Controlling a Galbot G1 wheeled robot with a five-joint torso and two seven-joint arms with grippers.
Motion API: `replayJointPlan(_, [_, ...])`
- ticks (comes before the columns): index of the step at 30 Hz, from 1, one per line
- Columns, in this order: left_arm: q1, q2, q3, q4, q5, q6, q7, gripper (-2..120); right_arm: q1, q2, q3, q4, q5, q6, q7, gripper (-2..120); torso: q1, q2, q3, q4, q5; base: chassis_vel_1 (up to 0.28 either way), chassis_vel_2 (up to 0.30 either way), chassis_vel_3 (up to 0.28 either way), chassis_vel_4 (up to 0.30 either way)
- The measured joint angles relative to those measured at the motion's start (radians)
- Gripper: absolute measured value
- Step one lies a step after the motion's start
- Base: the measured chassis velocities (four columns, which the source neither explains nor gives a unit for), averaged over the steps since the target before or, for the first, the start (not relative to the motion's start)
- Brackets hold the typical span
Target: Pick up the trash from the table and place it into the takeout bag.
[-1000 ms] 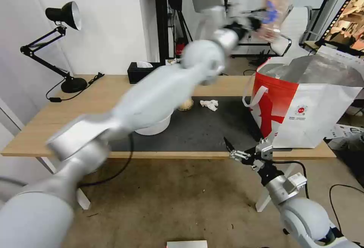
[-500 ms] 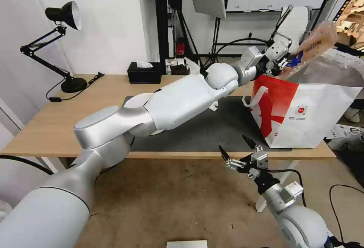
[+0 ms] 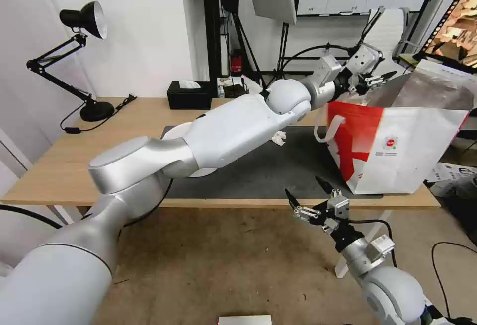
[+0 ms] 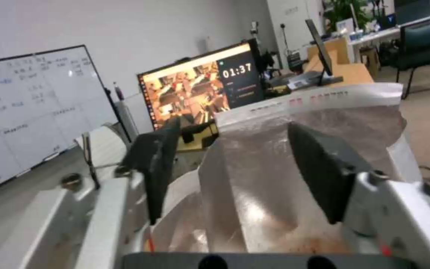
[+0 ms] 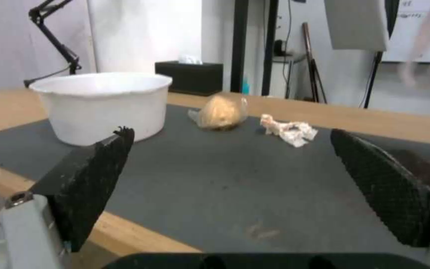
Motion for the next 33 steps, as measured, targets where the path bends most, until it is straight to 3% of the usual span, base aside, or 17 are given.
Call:
replayJointPlan(2, [0.011, 0.047, -0.004, -0.068, -0.015, 0.005, -0.032, 78, -0.028, 0.001, 0.033, 0.028, 0.001, -0.003, 0.013, 100, 0.0, 0.0, 0.0, -0.0001, -0.0001, 0.0, 0.0, 0.0, 0.0])
replayJointPlan(3, [0.011, 0.047, -0.004, -0.068, -0.015, 0.005, -0.032, 78, -0.028, 0.001, 0.033, 0.028, 0.001, -0.003, 0.013, 100, 0.0, 0.0, 0.0, -0.0001, -0.0001, 0.0, 0.0, 0.0, 0.0])
replayJointPlan(5, [0.045, 0.126, -0.018, -0.167, -0.019, 0.012, -0.076, 88, -0.061, 0.004, 0.068, 0.065, 0.0, -0.01, 0.038, 100, 0.0, 0.0, 0.0, -0.001, -0.0002, 0.0, 0.0, 0.0, 0.0])
replayJointPlan(6, [0.045, 0.126, -0.018, -0.167, -0.019, 0.012, -0.076, 88, -0.061, 0.004, 0.068, 0.065, 0.0, -0.01, 0.038, 100, 0.0, 0.0, 0.0, -0.001, -0.0002, 0.0, 0.0, 0.0, 0.0])
replayJointPlan(8, [0.122, 0.267, -0.058, -0.323, -0.02, 0.022, -0.135, 97, -0.066, -0.002, 0.081, 0.086, 0.0, -0.017, 0.056, 100, 0.0, 0.0, 0.0, -0.0003, -0.0004, 0.0, 0.0, 0.0, 0.0])
replayJointPlan(10, [0.142, 0.299, -0.07, -0.354, -0.02, 0.025, -0.147, 99, -0.067, -0.003, 0.083, 0.089, 0.0, -0.017, 0.061, 100, 0.0, 0.0, 0.0, 0.0002, -0.0004, 0.0, 0.0, 0.0, 0.0])
replayJointPlan(13, [0.316, 0.491, -0.168, -0.546, -0.018, 0.05, -0.183, 100, -0.071, -0.006, 0.087, 0.098, 0.0, -0.018, 0.082, 100, 0.0, 0.0, 0.0, 0.0004, -0.0011, 0.0, 0.0, 0.0, 0.0])
replayJointPlan(14, [0.316, 0.491, -0.168, -0.546, -0.018, 0.05, -0.183, 100, -0.071, -0.006, 0.087, 0.098, 0.0, -0.018, 0.082, 100, 0.0, 0.0, 0.0, 0.0004, -0.0011, 0.0, 0.0, 0.0, 0.0])
replayJointPlan(17, [0.506, 0.655, -0.309, -0.696, 0.015, 0.063, -0.185, 100, -0.072, -0.009, 0.089, 0.103, -0.002, -0.018, 0.1, 100, 0.0, 0.0, 0.0, 0.0003, -0.0006, 0.0, 0.0, 0.0, 0.0])
replayJointPlan(19, [0.554, 0.682, -0.35, -0.724, 0.026, 0.063, -0.183, 100, -0.072, -0.011, 0.089, 0.105, -0.003, -0.018, 0.105, 100, 0.0, 0.0, 0.0, 0.0001, -0.0006, 0.0, 0.0, 0.0, 0.0])
replayJointPlan(21, [0.787, 0.752, -0.515, -0.826, 0.087, 0.064, -0.179, 100, -0.071, -0.018, 0.092, 0.113, -0.009, -0.017, 0.124, 100, 0.0, 0.0, 0.0, 0.0003, -0.0009, 0.0, 0.0, 0.0, 0.0])
replayJointPlan(22, [0.787, 0.752, -0.515, -0.826, 0.087, 0.064, -0.179, 100, -0.071, -0.018, 0.092, 0.113, -0.009, -0.017, 0.124, 100, 0.0, 0.0, 0.0, 0.0003, -0.0009, 0.0, 0.0, 0.0, 0.0])
replayJointPlan(25, [1.078, 0.76, -0.726, -0.912, 0.17, 0.064, -0.176, 100, -0.08, -0.017, 0.1, 0.121, -0.03, -0.007, 0.143, 100, 0.0, 0.0, 0.0, -0.0003, -0.0002, 0.0, 0.0, 0.0, 0.0])
replayJointPlan(26, [1.078, 0.76, -0.726, -0.912, 0.17, 0.064, -0.176, 100, -0.08, -0.017, 0.1, 0.121, -0.03, -0.007, 0.143, 100, 0.0, 0.0, 0.0, -0.0003, -0.0002, 0.0, 0.0, 0.0, 0.0])
replayJointPlan(28, [1.267, 0.726, -0.846, -0.946, 0.25, 0.045, -0.173, 100, -0.091, -0.013, 0.107, 0.124, -0.048, 0.002, 0.148, 100, 0.0, 0.0, 0.0, 0.0, -0.0002, 0.0, 0.0, 0.0, 0.0])
replayJointPlan(32, [1.391, 0.687, -0.907, -0.957, 0.321, 0.011, -0.171, 100, -0.103, -0.005, 0.11, 0.125, -0.064, 0.01, 0.154, 100, 0.0, 0.0, 0.0, -0.0001, -0.0004, 0.0, 0.0, 0.0, 0.0])
replayJointPlan(33, [1.487, 0.644, -0.959, -0.963, 0.384, -0.01, -0.162, 100, -0.11, 0.009, 0.109, 0.118, -0.082, 0.021, 0.167, 100, 0.0, 0.0, 0.0, -0.0005, 0.0, 0.0, 0.0, 0.0, 0.0])
